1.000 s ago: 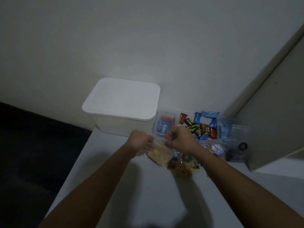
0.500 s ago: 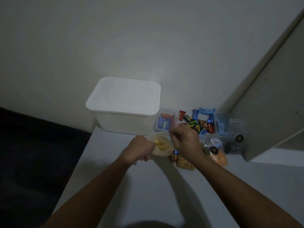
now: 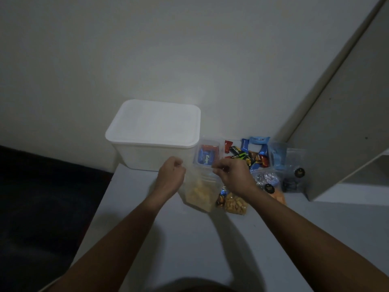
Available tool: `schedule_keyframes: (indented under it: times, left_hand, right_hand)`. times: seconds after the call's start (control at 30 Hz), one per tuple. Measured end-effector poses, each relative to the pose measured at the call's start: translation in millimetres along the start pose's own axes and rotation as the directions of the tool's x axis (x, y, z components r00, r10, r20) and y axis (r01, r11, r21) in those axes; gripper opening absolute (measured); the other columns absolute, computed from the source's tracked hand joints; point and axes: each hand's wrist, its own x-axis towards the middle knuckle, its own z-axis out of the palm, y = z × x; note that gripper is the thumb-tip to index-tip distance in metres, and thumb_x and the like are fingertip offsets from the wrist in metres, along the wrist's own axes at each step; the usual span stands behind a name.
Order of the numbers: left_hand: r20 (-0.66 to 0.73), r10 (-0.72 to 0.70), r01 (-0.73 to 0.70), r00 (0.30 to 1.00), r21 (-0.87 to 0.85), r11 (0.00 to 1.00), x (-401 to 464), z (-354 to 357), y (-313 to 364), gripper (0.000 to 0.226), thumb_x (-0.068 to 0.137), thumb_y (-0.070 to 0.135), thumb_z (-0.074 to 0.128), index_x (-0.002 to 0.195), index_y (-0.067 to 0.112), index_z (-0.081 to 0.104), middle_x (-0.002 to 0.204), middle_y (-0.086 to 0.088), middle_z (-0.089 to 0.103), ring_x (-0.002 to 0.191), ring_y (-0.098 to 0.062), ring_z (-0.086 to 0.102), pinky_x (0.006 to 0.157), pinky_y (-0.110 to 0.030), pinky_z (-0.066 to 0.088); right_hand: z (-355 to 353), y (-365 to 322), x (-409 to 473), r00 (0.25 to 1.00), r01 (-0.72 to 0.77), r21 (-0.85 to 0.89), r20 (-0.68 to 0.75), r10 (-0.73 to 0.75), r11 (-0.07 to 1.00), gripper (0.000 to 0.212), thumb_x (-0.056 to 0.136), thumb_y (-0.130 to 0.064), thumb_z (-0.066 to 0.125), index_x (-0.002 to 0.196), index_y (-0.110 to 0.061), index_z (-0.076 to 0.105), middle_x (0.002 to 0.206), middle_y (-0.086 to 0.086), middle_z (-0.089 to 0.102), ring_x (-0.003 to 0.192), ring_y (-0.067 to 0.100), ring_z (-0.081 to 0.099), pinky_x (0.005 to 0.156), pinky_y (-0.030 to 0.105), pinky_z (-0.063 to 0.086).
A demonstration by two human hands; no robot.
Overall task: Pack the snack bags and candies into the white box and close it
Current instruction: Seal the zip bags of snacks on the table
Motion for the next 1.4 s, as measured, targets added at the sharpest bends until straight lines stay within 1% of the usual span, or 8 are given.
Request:
schedule_keyframes:
  times: [0.07,0.27,0.47,0.63,0.83,1.03,1.2,1.4]
  left_hand:
    - [0.059,0.105,-0.102,0.993,-0.047,0.994,3.2,-1.4,-6.9,0.047,0.078,-0.003,0.056,0.121,0.016,0.059,0.119,0.001,0.057,0.105,-0.019,0.056,0.08,-0.029,0.049]
    - [0.071,0.276,-0.271,0.959,-0.068,0.96,12.1,-2.8,-11.6,0.016,0.071,0.001,0.079,0.072,0.015,0.071,0.071,0.003,0.069,0.067,-0.008,0.062,0.069,-0.019,0.047]
    - [0.027,0.3,-0.298,0.954,-0.059,0.953,20.6,-3.1,-7.2,0.012,0.071,0.001,0.079,0.069,0.011,0.072,0.065,0.002,0.067,0.058,0.0,0.059,0.06,-0.004,0.044]
    - [0.04,0.364,-0.362,0.93,-0.052,0.931,25.4,-8.9,-5.6,0.016,0.072,-0.001,0.076,0.068,0.014,0.071,0.067,0.001,0.068,0.064,-0.007,0.062,0.067,-0.017,0.05]
    - [0.11,0.44,-0.446,0.891,0.03,0.895,29.6,-8.8,-11.6,0.018,0.076,-0.001,0.071,0.075,0.017,0.068,0.075,-0.006,0.068,0.071,-0.012,0.06,0.07,-0.023,0.048]
    - [0.225,0.556,-0.595,0.8,0.187,0.782,32.3,-0.7,-13.4,0.013,0.072,0.016,0.08,0.083,0.011,0.074,0.082,-0.003,0.066,0.08,-0.018,0.059,0.075,-0.034,0.05]
    - [0.15,0.544,-0.564,0.826,0.178,0.806,33.8,2.8,-11.3,0.01,0.071,0.018,0.078,0.075,0.01,0.075,0.075,-0.005,0.066,0.075,-0.02,0.06,0.072,-0.039,0.051]
    - [0.149,0.504,-0.524,0.851,0.166,0.835,32.2,5.5,-6.1,0.009,0.067,0.017,0.081,0.071,0.011,0.076,0.072,-0.005,0.066,0.072,-0.023,0.061,0.071,-0.041,0.051]
  right_hand:
    - [0.0,3.7,1.8,0.999,-0.035,0.035,0.022,0.034,0.999,0.014,0.084,-0.012,0.072,0.098,-0.01,0.075,0.098,0.006,0.075,0.087,0.013,0.068,0.085,0.036,0.057]
    - [-4.8,9.1,4.4,0.992,-0.102,0.13,0.082,0.092,0.986,0.007,0.084,-0.013,0.072,0.091,-0.014,0.074,0.087,-0.003,0.072,0.081,0.006,0.067,0.076,0.027,0.056]
    - [-12.2,7.8,3.7,0.975,-0.088,0.08,0.209,0.069,0.993,0.021,0.077,-0.023,0.079,0.096,-0.017,0.072,0.087,-0.006,0.069,0.079,0.005,0.064,0.067,0.02,0.052]
    - [-7.1,11.2,9.1,0.981,-0.107,0.004,0.166,0.104,0.994,0.018,0.079,-0.007,0.075,0.097,-0.01,0.074,0.09,0.001,0.073,0.079,0.006,0.067,0.077,0.026,0.057]
    - [-0.7,6.0,12.9,0.979,-0.151,-0.044,0.131,0.155,0.988,0.017,0.082,-0.005,0.072,0.098,-0.009,0.073,0.095,0.001,0.071,0.072,-0.008,0.055,0.061,0.004,0.041]
    - [0.2,1.9,12.7,0.975,-0.128,-0.045,0.178,0.135,0.991,0.015,0.083,-0.004,0.07,0.097,-0.009,0.073,0.098,0.002,0.071,0.079,-0.001,0.059,0.065,0.008,0.044]
    - [-1.0,-2.3,11.4,0.974,-0.082,-0.004,0.211,0.081,0.997,0.01,0.084,-0.009,0.069,0.082,-0.018,0.07,0.082,-0.002,0.068,0.079,0.01,0.064,0.072,0.026,0.054]
    - [7.6,-2.1,10.9,0.977,-0.062,-0.018,0.205,0.065,0.998,0.004,0.084,-0.016,0.071,0.081,-0.018,0.071,0.078,-0.006,0.066,0.075,0.007,0.062,0.07,0.027,0.052]
